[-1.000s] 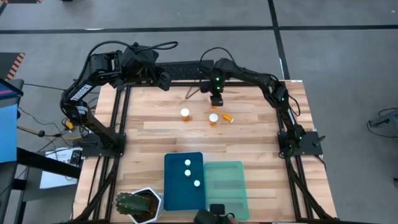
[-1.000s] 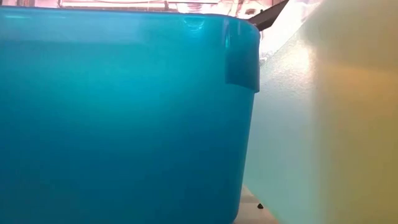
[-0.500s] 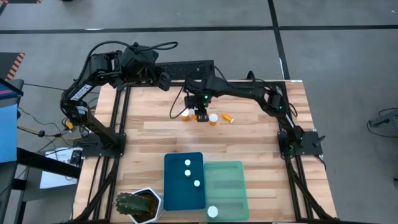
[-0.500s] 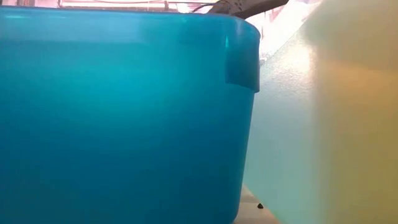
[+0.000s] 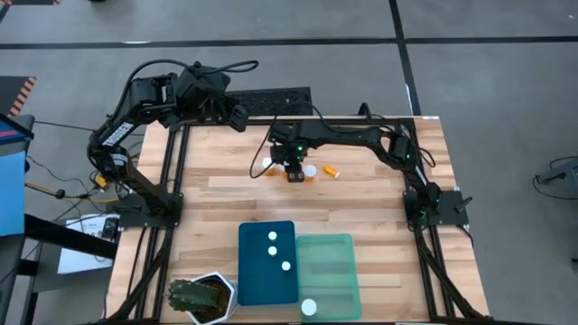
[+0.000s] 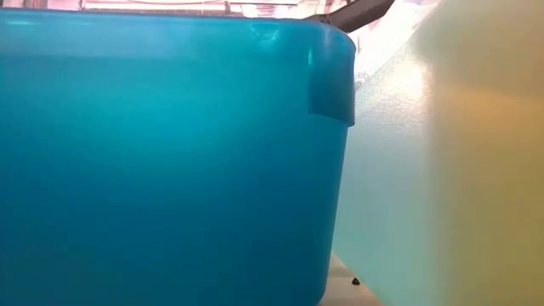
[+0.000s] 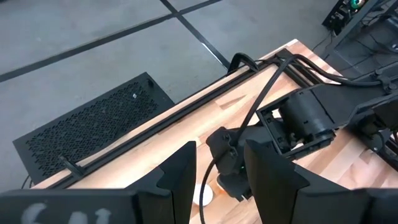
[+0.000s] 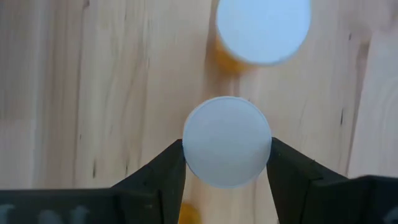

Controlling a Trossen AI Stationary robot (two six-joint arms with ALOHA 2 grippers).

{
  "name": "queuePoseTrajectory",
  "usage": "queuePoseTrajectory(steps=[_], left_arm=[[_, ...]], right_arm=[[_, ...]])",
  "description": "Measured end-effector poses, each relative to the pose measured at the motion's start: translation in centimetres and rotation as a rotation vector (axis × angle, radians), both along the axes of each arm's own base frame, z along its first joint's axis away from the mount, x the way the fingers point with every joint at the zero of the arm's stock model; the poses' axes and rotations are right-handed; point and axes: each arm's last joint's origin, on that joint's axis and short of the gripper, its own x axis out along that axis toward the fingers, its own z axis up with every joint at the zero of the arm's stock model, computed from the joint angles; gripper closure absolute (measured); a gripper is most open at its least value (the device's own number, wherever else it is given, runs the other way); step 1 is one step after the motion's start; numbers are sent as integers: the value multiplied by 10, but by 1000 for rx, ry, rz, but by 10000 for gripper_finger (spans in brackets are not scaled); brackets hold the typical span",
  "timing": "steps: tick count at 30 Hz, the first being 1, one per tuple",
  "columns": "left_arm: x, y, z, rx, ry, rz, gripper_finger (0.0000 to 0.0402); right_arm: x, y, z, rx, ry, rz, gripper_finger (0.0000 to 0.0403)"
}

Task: Pick and place medicine bottles into bin by pill shape (circle, oval)
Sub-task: Move the large orange pill bottle to the middle of the orange pill bottles, then put the small orange pill bottle into the blue bin

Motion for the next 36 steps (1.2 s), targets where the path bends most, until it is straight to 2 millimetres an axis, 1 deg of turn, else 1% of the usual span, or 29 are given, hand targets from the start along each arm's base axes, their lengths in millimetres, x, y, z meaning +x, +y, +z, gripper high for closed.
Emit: queuePoseTrajectory(steps=[5,8,11,16,19,24,26,29,31,33,36], left_arm=[[0,0,0,0,0,0,274],[0,0,0,0,0,0,274],[0,0,0,1,1,-1,274],[0,0,0,7,7,-7,274],[0,0,0,7,6,-7,274],[0,0,0,13,6,-12,274],[0,0,0,13,5,-11,274],[1,0,1,13,3,-14,272],[1,-1,1,13,1,-20,269],[2,-3,1,20,0,-36,266],[4,-8,2,34,4,-69,261]], right_arm=[[2,2,0,-5,-14,2,208],[2,2,0,-5,-11,9,198],[1,3,-1,2,1,9,178],[0,4,-3,51,-2,25,132],[-5,3,10,69,-22,25,110],[-23,-5,54,39,-105,-6,97],[-34,-8,74,36,-138,-44,97],[-59,-10,102,61,-115,-115,97],[-80,-13,113,78,-96,-162,97],[-105,-13,112,98,-74,-220,97],[-153,-7,97,129,-65,-338,97]])
